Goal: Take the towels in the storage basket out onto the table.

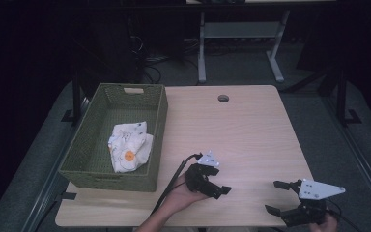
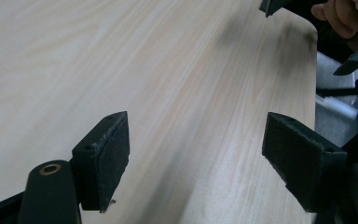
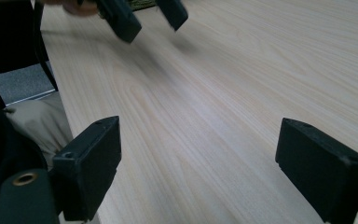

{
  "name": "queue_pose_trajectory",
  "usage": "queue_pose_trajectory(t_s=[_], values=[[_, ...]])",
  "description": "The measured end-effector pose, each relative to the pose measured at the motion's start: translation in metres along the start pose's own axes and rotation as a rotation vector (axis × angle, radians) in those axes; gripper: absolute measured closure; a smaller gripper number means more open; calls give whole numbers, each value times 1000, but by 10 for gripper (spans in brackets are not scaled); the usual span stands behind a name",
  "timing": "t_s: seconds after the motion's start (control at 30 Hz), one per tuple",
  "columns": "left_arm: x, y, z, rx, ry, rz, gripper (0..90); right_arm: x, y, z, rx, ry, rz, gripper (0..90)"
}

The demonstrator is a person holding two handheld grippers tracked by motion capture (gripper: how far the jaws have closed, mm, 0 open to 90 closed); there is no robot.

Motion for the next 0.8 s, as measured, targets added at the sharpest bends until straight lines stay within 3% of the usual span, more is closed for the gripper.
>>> queue_pose_trajectory(t_s=[0.1,0.37,0.43,0.47,0.53,0.57,0.8], values=[[-1,-10,11,-14,12,-33,236,-1,0,0,-1,-3,6,138],[-13,-41,28,-62,30,-63,237,-1,2,0,-5,-6,6,138],[-15,-50,33,-55,29,-69,235,-2,2,0,-3,-8,5,138],[-17,-62,37,-50,23,-73,235,-2,2,1,-3,-9,4,138],[-18,-68,39,-44,26,-76,237,-2,2,1,-4,-11,3,138],[-21,-77,41,-35,1,-96,237,-3,2,1,-5,-9,3,138],[-32,-97,44,-13,-44,-123,242,-3,2,2,-2,-14,-2,138]])
Point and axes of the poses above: each handheld gripper's, and its own axes: y roughly forward along the jaws, z roughly out of its top, x roughly to its right, the point moved 6 cm from there along y, roughly forward along the jaws, and after that the axes turned 4 degrees about -y, right-handed, at the moved point
